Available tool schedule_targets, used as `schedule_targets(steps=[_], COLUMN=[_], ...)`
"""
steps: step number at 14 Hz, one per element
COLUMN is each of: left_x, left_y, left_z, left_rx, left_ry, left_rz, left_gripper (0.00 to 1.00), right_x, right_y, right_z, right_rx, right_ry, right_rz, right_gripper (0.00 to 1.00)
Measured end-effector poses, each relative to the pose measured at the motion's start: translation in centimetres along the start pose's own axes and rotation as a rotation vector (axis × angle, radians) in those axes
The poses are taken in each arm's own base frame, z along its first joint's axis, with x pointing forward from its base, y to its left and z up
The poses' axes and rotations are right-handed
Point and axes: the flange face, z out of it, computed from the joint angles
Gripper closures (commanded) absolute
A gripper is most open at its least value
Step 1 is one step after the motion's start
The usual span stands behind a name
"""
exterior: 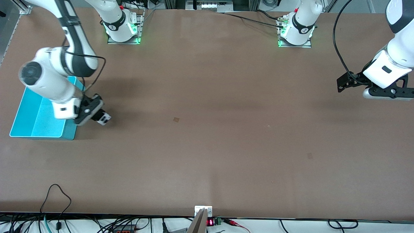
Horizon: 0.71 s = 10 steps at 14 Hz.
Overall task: Wind and store white jeep toy
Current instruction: 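Lift the jeep with the right gripper and carry it over the cyan bin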
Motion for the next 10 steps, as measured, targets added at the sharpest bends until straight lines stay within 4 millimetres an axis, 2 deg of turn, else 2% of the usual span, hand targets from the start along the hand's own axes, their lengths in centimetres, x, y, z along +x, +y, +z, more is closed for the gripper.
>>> schedule_targets(steps=[4,10], left_x=[0.0,0.0], left_y=[0.2,0.2], left_z=[0.0,0.0], left_rx=[0.000,0.000], left_ry=[0.000,0.001], left_rz=[0.003,0.004], left_gripper=[0.00,0.00], right_x=[-3.2,-10.3], right_y=[3.8,8.7], right_z=[-2.0,-2.4], right_rx=[-0.015,-0.048], right_ry=[-0.010,-0.036], right_rz=[0.259,0.556], right_gripper=[1.00,1.00])
